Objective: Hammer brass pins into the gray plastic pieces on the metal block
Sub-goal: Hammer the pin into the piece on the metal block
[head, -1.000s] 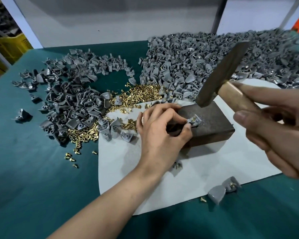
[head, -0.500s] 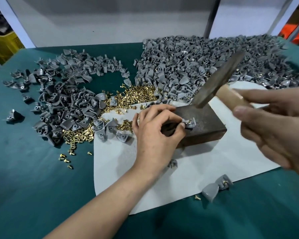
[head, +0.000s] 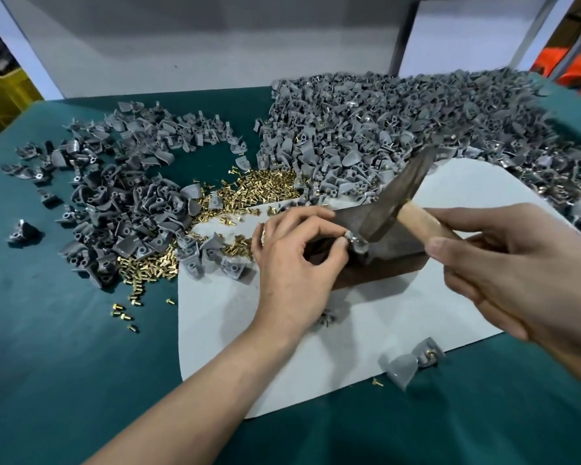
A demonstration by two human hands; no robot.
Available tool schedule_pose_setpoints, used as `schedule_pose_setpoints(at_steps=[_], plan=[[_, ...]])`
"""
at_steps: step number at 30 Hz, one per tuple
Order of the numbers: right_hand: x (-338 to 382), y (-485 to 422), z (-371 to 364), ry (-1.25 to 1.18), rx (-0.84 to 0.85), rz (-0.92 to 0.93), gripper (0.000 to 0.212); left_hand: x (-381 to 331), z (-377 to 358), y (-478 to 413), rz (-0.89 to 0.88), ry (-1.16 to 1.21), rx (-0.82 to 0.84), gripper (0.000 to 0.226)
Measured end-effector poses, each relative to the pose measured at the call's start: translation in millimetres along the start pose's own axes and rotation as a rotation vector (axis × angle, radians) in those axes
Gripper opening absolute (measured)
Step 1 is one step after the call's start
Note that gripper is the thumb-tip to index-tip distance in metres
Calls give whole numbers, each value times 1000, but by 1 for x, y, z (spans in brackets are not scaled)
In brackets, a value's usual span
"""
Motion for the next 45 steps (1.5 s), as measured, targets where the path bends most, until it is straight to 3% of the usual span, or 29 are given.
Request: schedule_pose_setpoints(at_steps=[5, 11, 16, 23, 26, 28, 32, 36, 39, 42, 45], plan=[[17, 6, 7, 12, -77, 102, 25, -1, 1, 0, -8, -13, 9, 21], [28, 15, -3, 354, -94, 162, 37, 0, -2, 1, 10, -16, 53, 15], [30, 15, -7, 446, -130, 133, 47, 5, -4, 1, 24, 16, 56, 9], [38, 17, 0, 449, -192, 193, 29, 11, -5, 1, 59, 82, 48, 12], [31, 19, -15, 571, -125, 186, 34, 7, -5, 2, 23, 52, 49, 12], [35, 20, -9, 546, -181, 214, 39, 6, -4, 2, 33, 73, 42, 14], [28, 13, -16, 599, -147, 239, 19, 2, -4, 2, -4, 38, 38, 21], [38, 17, 19, 204, -191, 251, 19, 3, -3, 3, -6, 62, 10, 11], [27, 11, 39, -42, -127, 127, 43, -2, 1, 4, 8, 165, -17, 8], [-24, -7, 33, -538, -107, -32, 37, -13, 5, 3, -16, 197, 6, 13], [-54, -17, 12, -775, -55, -107, 25, -17, 5, -2, 83, 310, 74, 10]])
Point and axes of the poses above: each hand's wrist, its own y-axis away from the middle knuckle, its own z-axis out of the back of the hand, x = y × z, the point moved 8 cm from there along -y, towards the middle knuckle, and after that the axes turned 3 degrees about -y, right-handed, at the moved point
